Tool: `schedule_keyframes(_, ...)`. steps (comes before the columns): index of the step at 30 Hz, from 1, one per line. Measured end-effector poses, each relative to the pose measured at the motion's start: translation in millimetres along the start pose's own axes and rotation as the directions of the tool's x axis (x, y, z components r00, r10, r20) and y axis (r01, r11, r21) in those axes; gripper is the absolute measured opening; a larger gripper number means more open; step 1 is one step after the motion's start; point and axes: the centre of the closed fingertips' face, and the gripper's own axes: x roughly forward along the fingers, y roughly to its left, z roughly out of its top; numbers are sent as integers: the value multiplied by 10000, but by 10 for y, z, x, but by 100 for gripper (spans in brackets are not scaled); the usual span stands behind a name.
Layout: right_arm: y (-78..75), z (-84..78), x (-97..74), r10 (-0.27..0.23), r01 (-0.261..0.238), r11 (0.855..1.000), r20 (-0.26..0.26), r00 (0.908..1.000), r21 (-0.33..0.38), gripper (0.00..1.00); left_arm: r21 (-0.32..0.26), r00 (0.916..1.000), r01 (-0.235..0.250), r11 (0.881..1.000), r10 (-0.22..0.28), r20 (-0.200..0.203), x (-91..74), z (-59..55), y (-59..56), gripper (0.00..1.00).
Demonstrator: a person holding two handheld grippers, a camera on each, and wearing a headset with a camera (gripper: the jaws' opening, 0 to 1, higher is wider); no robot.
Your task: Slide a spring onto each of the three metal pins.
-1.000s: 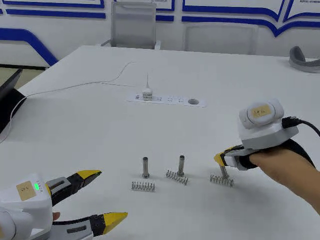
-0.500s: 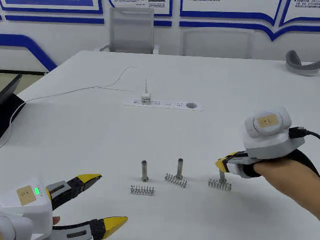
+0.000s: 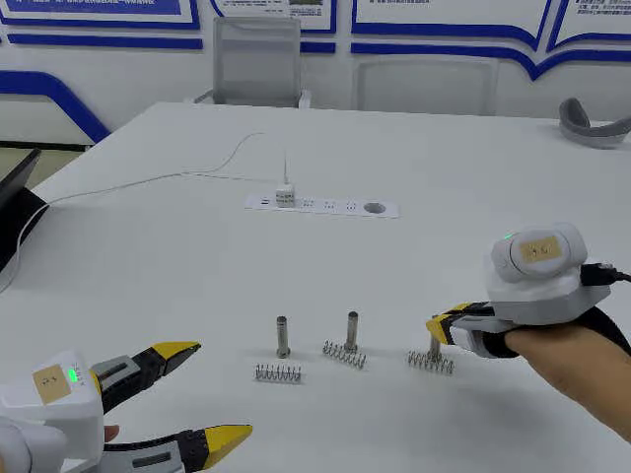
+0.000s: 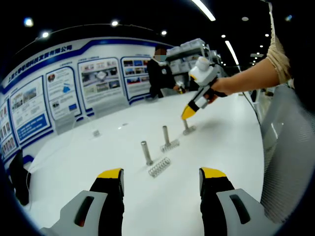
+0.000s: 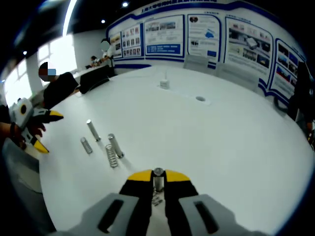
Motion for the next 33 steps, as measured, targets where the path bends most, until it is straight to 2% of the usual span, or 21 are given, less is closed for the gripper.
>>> schedule_keyframes(19,15,-40,-64,2,3,9998,205,9998,-222,9,9,10000,44,10000,-44,32,8,12,-41,63)
schedule_keyframes(28,21,9,-134,74,-52,9990,474,9988,-451,11,30,10000,87,10000,-87,41,17,23,-53,63)
schedule_keyframes(33,-8,-58,-175,156,-126,9979,477,9987,-630,13,27,9999,111,9999,-111,26,21,18,-58,63)
